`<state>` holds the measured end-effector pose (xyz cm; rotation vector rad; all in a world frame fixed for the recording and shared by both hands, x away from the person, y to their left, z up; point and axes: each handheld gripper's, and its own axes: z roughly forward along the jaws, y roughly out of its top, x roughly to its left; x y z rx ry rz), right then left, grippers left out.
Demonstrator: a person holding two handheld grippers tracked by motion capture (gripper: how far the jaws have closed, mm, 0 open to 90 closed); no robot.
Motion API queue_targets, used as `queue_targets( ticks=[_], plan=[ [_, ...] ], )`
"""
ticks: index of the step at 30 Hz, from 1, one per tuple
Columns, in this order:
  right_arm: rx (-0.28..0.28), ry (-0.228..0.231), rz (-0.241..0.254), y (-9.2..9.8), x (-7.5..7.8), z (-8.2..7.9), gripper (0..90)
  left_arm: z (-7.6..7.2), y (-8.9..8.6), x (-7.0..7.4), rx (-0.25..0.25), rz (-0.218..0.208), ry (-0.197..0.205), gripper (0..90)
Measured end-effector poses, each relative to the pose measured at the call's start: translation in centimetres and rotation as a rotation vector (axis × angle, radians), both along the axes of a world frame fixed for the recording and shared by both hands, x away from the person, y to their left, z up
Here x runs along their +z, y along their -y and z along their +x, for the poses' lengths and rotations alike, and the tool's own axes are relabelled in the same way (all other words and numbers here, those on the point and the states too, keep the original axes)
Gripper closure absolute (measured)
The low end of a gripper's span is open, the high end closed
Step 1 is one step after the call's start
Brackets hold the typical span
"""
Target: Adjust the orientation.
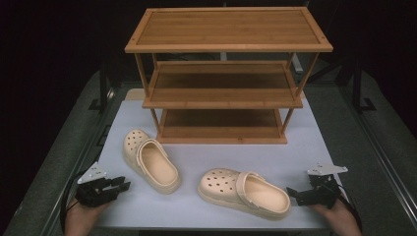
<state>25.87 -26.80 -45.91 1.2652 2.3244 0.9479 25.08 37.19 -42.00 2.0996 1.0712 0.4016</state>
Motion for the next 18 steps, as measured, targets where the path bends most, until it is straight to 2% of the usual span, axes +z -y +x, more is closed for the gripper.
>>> queue_targets(
  ticks=[1,2,3,4,10,12,14,16,18],
  plan=[
    [0.0,0.0,0.0,0.0,0.0,0.0,0.0,0.0,0.0,0.0,0.0,0.0,0.0,79.2],
    [0.0,0.0,0.0,0.0,0.0,0.0,0.0,0.1,-0.1,0.3,0.007,0.008,0.001,79.2],
    [0.0,0.0,0.0,0.0,0.0,0.0,0.0,0.3,-0.2,0.5,0.011,0.012,0.0,84.9],
    [0.0,0.0,0.0,0.0,0.0,0.0,0.0,0.8,-0.5,0.8,0.031,-0.008,-0.015,90.0],
    [0.0,0.0,0.0,0.0,0.0,0.0,0.0,2.1,-1.3,1.5,0.066,-0.002,-0.021,90.0],
    [0.0,0.0,0.001,0.0,0.0,0.0,0.0,2.5,-1.5,1.8,0.081,-0.009,-0.017,90.0],
    [0.0,0.0,0.001,0.0,0.0,0.0,0.0,3.0,-1.6,2.2,0.088,0.014,-0.012,90.0],
    [0.0,-0.001,0.001,0.0,0.0,0.0,0.0,3.7,-1.8,2.7,0.096,0.0,0.001,90.0],
    [-0.001,0.0,0.0,0.0,0.0,0.0,0.0,4.1,-1.8,2.9,0.1,0.004,0.007,90.0]
  ],
)
